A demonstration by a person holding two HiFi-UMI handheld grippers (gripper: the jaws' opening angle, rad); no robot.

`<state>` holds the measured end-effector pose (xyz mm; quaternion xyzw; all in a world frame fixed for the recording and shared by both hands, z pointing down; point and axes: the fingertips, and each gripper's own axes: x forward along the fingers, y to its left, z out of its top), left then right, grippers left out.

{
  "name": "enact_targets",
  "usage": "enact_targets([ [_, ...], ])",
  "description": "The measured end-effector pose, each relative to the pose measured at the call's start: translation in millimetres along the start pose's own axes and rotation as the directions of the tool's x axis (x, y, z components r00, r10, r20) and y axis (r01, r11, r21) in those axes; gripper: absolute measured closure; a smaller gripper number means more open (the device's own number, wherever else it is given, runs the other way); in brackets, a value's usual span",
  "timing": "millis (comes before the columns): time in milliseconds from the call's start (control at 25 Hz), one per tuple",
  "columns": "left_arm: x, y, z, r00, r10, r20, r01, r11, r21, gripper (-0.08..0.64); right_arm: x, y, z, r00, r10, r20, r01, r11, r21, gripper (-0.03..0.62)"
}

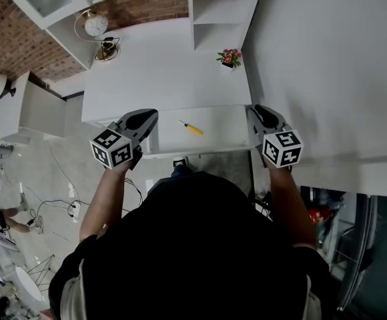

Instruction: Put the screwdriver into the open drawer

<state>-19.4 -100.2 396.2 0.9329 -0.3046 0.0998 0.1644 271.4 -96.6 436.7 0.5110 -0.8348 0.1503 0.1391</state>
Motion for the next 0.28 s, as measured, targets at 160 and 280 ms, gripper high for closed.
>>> enact_targets([
  [160, 3.0, -5.2, 3.5, 1.000, -0.002, 0.006, 0.002, 1.000, 0.009, 0.537, -5.3, -0.3, 7.0, 1.000, 0.000, 0.027, 0.000, 1.000, 0.008, 0.506],
  [280, 1.5, -10.4, 1.4, 1.000, -0.009, 0.004, 0.009, 1.000, 0.011, 0.537, -10.2, 4.2, 4.0, 0.999, -0.005, 0.039, 0.004, 1.000, 0.022, 0.508],
])
